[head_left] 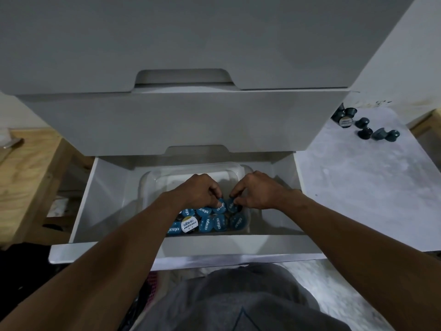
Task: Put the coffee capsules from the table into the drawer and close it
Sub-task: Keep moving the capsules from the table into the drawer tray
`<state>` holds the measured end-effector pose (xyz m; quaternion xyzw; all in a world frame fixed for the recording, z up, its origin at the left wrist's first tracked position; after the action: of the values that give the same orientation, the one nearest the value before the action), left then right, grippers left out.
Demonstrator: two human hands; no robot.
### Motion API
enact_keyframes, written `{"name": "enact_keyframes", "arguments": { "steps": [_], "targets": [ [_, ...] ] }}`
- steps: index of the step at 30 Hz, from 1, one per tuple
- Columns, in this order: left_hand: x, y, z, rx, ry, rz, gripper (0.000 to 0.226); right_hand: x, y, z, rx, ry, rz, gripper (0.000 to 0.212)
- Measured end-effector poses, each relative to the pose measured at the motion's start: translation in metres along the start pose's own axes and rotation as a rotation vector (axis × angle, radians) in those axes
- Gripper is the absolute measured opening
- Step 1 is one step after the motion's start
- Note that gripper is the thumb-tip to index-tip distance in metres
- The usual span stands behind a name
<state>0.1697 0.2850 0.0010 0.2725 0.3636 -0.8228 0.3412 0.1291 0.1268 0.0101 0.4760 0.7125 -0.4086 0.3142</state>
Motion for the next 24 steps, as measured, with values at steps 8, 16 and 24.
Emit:
{"name": "enact_keyframes", "arguments": {
  "steps": [8,16,24],
  "targets": [
    [0.0,-0.008,0.002,-0.063,-0.024,0.056,0.026,-0.003,-0.002,0.001,0.009,0.031,0.035,0.029],
    [-0.024,-0.032,0.017,-0.131,0.154,0.438,0.031,-0.029,-0.005,-0.005,-0.033,0.04,0.247,0.028],
    [-0.025,-0.083,0.054,-0.096,0.339,0.661,0.034,-0.046,-0.034,-0.01,-0.073,-0.041,0.314,0.031]
  ]
}}
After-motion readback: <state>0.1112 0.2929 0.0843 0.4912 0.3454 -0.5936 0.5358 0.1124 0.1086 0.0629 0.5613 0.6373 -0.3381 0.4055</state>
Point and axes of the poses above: each hand's wrist, its own y-axis towards the middle knuckle, its own x-axis out of the palm, z = x × y, the point moved 4 cm from there along y, towards the middle knuckle, and after that the axes turned 6 degrees about z, right-handed, at the moved point
